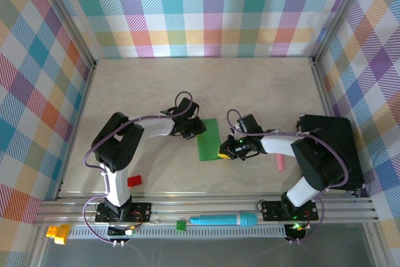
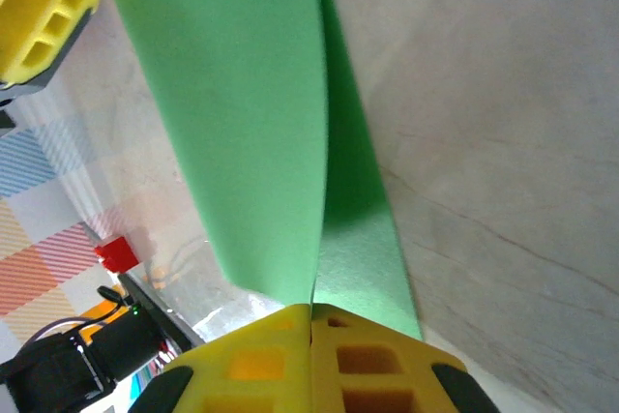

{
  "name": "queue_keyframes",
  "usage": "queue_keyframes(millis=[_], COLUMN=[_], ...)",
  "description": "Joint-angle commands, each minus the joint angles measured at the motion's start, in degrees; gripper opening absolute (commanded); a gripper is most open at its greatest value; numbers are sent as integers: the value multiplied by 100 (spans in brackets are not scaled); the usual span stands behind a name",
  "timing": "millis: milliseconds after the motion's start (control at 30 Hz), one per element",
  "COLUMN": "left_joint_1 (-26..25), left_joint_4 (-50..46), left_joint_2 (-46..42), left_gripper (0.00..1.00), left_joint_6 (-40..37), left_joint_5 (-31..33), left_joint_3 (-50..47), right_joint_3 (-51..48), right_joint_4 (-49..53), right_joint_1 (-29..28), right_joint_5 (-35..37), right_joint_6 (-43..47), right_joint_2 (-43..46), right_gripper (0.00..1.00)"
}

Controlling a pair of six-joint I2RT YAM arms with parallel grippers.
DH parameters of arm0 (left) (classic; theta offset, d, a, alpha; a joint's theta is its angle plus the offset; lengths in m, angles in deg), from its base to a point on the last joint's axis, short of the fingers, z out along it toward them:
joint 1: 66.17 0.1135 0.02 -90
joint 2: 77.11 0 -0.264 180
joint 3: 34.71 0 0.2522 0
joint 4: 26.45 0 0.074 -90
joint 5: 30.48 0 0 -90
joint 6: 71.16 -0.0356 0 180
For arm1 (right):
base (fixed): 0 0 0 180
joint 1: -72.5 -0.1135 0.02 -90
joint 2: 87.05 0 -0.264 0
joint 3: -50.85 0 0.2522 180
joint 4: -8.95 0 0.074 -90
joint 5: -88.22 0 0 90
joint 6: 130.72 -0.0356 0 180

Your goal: Fold a paper plane with a square sheet of paper (pick it up from the middle)

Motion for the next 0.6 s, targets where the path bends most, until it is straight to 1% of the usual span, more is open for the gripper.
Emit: queue_keyframes(millis=[0,300,567], left_joint_1=[36,35,35], left_joint_4=[-236,9,11], left_joint_2=[194,138,131], left_gripper=[22,20,15], left_joint_6=[-101,-69,-9], left_joint_5=[-95,-160,-41], left_joint_3=[-53,-258,-326], right_joint_3=[-3,574,1133], right_joint_4=[-384,-503,-460], right_joint_1=[26,-29,-200], right_joint_5=[-384,-511,-357], right_joint_6=[1,40,54], right_joint_2=[27,-393,-944], right_gripper=[5,5,4])
